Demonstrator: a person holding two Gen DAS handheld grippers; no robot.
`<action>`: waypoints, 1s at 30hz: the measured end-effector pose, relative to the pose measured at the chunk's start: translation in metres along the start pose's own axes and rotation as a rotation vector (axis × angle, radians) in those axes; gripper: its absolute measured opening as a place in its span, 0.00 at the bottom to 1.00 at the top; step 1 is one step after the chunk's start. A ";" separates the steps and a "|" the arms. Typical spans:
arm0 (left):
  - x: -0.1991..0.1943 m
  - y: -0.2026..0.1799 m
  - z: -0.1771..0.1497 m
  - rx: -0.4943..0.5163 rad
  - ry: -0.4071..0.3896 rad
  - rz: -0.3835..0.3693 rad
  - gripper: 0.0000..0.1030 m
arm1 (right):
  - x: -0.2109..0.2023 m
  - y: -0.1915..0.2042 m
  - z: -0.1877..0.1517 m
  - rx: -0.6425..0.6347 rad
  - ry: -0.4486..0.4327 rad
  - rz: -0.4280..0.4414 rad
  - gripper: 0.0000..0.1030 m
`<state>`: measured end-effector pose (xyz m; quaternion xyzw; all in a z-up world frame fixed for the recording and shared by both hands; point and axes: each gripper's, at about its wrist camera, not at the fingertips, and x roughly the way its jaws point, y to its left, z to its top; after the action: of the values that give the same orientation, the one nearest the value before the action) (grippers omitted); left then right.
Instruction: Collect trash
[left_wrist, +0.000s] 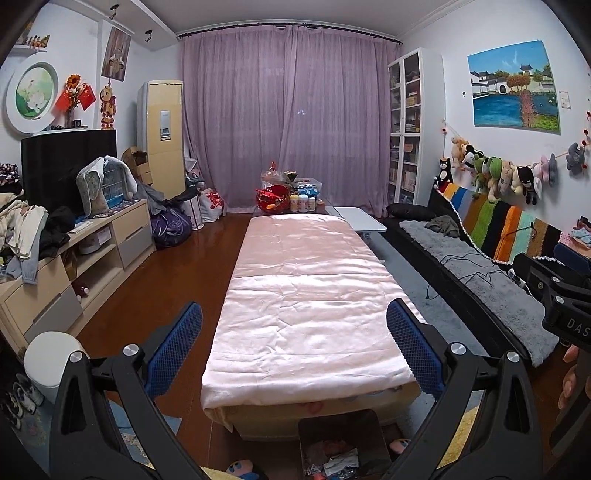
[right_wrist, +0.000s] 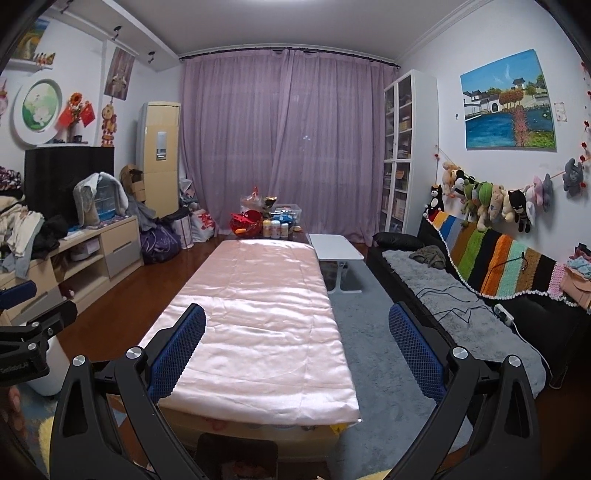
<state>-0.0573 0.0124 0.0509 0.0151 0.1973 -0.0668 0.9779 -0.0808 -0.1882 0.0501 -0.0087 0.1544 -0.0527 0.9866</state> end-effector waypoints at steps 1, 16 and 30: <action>-0.001 0.000 0.000 -0.001 -0.003 0.001 0.92 | 0.000 0.001 0.000 -0.002 0.002 0.002 0.97; -0.009 0.000 0.001 -0.001 -0.020 -0.009 0.92 | -0.001 0.011 -0.004 -0.013 0.014 0.026 0.97; -0.012 0.002 0.002 -0.018 -0.027 -0.017 0.92 | -0.005 0.013 -0.002 -0.011 0.011 0.036 0.97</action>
<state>-0.0667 0.0154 0.0577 0.0037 0.1846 -0.0736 0.9800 -0.0851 -0.1745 0.0496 -0.0108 0.1603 -0.0340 0.9864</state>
